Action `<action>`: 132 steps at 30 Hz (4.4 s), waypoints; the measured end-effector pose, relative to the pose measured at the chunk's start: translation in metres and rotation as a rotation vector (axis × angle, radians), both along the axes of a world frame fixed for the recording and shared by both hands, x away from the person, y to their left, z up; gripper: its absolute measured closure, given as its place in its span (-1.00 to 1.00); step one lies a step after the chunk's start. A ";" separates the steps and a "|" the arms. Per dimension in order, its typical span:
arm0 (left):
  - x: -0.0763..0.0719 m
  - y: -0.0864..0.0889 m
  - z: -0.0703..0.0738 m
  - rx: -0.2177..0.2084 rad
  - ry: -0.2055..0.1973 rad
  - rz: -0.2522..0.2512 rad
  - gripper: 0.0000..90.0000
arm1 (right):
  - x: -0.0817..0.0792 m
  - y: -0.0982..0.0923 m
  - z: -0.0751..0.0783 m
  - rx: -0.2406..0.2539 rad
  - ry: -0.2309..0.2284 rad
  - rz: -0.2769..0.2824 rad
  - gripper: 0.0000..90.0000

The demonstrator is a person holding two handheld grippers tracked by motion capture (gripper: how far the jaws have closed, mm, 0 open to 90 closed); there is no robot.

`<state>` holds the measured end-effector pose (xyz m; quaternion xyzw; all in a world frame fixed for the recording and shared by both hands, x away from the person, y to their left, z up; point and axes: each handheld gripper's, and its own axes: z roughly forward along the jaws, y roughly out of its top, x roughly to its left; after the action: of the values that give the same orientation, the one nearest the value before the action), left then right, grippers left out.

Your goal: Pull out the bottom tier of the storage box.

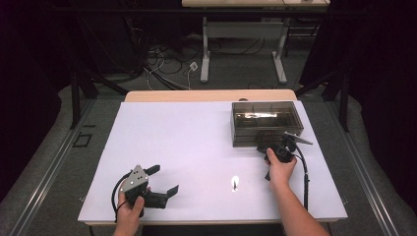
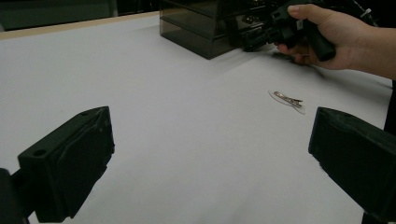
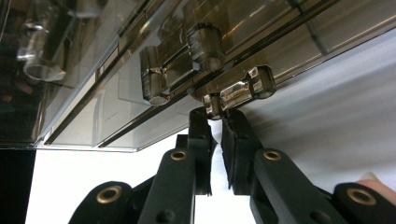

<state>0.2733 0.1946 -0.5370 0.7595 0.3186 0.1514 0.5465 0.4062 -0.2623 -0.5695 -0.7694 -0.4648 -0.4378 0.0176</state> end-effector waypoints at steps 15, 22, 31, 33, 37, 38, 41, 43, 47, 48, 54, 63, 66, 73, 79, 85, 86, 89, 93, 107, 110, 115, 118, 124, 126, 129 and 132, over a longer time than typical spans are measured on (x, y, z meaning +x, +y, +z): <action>0.000 0.000 0.000 0.000 0.003 -0.001 -0.99 | -0.005 -0.002 0.001 0.022 0.010 0.018 0.84; 0.000 -0.001 0.000 0.004 0.004 -0.004 -0.99 | -0.008 -0.002 0.001 0.012 0.010 0.028 0.86; 0.000 -0.001 0.000 0.005 0.003 -0.006 -0.99 | -0.010 -0.002 0.000 0.018 0.004 0.003 0.97; 0.000 -0.001 0.000 0.006 0.003 -0.005 -0.99 | -0.011 -0.004 0.001 0.032 0.015 0.040 0.91; 0.000 -0.001 0.000 0.004 0.004 -0.006 -0.99 | -0.011 -0.005 0.001 0.030 0.014 0.019 0.83; 0.000 -0.001 0.000 0.004 0.004 -0.006 -0.99 | -0.011 -0.006 0.002 0.030 0.014 0.020 0.81; 0.000 -0.001 -0.001 0.005 0.004 -0.006 -0.99 | -0.009 -0.005 0.000 0.035 -0.014 -0.013 0.76; 0.000 -0.001 0.000 0.009 0.006 -0.008 -0.99 | -0.008 -0.007 0.000 0.043 -0.009 -0.011 0.75; 0.000 -0.001 0.000 0.008 0.006 -0.009 -0.99 | -0.008 -0.008 0.000 0.041 -0.008 -0.012 0.76; 0.000 -0.001 0.000 0.008 0.006 -0.008 -0.99 | -0.008 -0.007 -0.001 0.045 -0.011 -0.005 0.79; 0.000 -0.001 0.000 0.008 0.007 -0.009 -0.99 | -0.009 -0.006 0.001 0.032 -0.015 0.001 0.81; 0.000 -0.001 0.000 0.009 0.006 -0.008 -0.99 | -0.013 -0.006 0.000 0.032 -0.037 -0.001 0.82; 0.000 -0.002 -0.001 0.005 0.004 -0.005 -0.99 | -0.015 -0.007 0.001 0.052 -0.056 -0.022 1.00; 0.000 -0.002 -0.001 0.006 0.006 -0.009 -0.99 | -0.014 -0.010 0.001 0.062 -0.027 0.000 0.96; 0.001 -0.002 -0.001 0.006 0.005 -0.010 -0.99 | -0.010 -0.009 -0.003 0.074 -0.012 0.010 0.80; 0.001 -0.002 -0.001 0.008 0.004 -0.010 -0.99 | -0.005 -0.010 -0.006 0.081 -0.019 0.019 0.75; 0.001 -0.002 -0.001 0.009 0.004 -0.011 -0.99 | -0.006 -0.012 -0.005 0.065 0.004 0.042 0.75; 0.001 -0.002 -0.001 0.010 0.005 -0.011 -0.99 | -0.004 -0.012 -0.004 0.063 0.015 0.047 0.75; 0.001 -0.002 -0.001 0.012 0.005 -0.011 -0.99 | 0.001 -0.008 -0.003 0.051 -0.023 0.029 0.75; 0.001 -0.003 -0.002 0.012 0.008 -0.013 -0.99 | 0.006 -0.014 0.001 0.078 0.055 0.092 0.84; 0.002 -0.003 -0.002 0.015 0.005 -0.013 -0.99 | 0.005 -0.014 0.000 0.084 0.038 0.099 0.84; 0.002 -0.003 -0.002 0.016 0.005 -0.013 -0.99 | 0.004 -0.015 0.003 0.082 0.047 0.088 0.85; 0.001 -0.002 -0.001 0.012 0.015 -0.012 -0.99 | 0.003 -0.016 0.000 0.075 0.017 0.108 0.85; 0.001 -0.003 -0.002 0.012 0.009 -0.009 -0.99 | 0.002 -0.015 0.002 0.084 0.015 0.094 0.85; 0.001 -0.002 -0.002 0.017 0.004 -0.011 -0.99 | 0.000 -0.016 0.003 0.071 0.039 0.107 0.85; 0.001 -0.002 -0.002 0.015 0.005 -0.011 -0.99 | -0.001 -0.016 0.005 0.079 0.054 0.111 0.85; 0.001 -0.003 -0.002 0.010 0.011 -0.009 -0.99 | -0.001 -0.017 0.004 0.077 0.035 0.111 0.85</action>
<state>0.2740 0.1919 -0.5388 0.7646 0.3174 0.1463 0.5415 0.4047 -0.2790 -0.5651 -0.7489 -0.4892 -0.4399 0.0794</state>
